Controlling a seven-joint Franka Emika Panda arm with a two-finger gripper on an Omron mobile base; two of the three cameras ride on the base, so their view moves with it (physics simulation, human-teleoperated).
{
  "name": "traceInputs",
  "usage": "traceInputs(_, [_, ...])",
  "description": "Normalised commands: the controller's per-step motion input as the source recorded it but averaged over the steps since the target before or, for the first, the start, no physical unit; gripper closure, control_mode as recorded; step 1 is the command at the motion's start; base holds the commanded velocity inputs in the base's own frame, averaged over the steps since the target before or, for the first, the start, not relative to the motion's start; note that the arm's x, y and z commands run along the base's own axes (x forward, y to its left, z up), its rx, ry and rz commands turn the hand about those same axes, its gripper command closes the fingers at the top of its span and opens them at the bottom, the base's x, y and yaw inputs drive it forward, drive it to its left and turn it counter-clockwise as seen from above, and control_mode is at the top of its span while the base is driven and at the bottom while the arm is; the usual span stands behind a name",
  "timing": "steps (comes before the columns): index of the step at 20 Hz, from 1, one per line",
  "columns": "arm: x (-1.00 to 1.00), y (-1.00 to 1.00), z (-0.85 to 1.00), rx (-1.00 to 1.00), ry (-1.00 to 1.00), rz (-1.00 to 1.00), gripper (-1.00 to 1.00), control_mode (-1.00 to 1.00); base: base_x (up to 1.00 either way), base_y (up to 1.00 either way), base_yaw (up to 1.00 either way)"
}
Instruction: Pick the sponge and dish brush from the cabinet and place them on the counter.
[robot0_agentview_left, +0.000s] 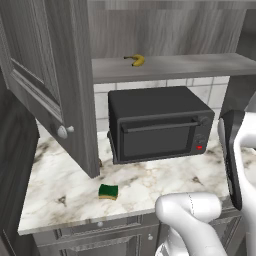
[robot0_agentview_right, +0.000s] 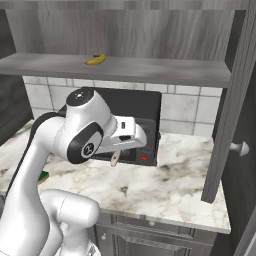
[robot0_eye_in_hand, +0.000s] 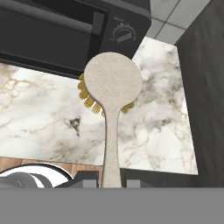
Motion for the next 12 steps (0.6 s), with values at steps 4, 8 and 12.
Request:
traceInputs(4, [-0.16, -0.25, -0.47, 0.04, 0.05, 0.03, 1.00, -1.00, 0.00, 0.00, 0.00])
traceInputs(8, [-0.05, -0.19, -0.46, 0.06, 0.01, 0.05, 1.00, -1.00, 0.00, 0.00, 0.00])
traceInputs(12, [0.00, -0.13, -0.46, 0.07, 0.00, 0.06, 1.00, -1.00, 0.00, 0.00, 0.00])
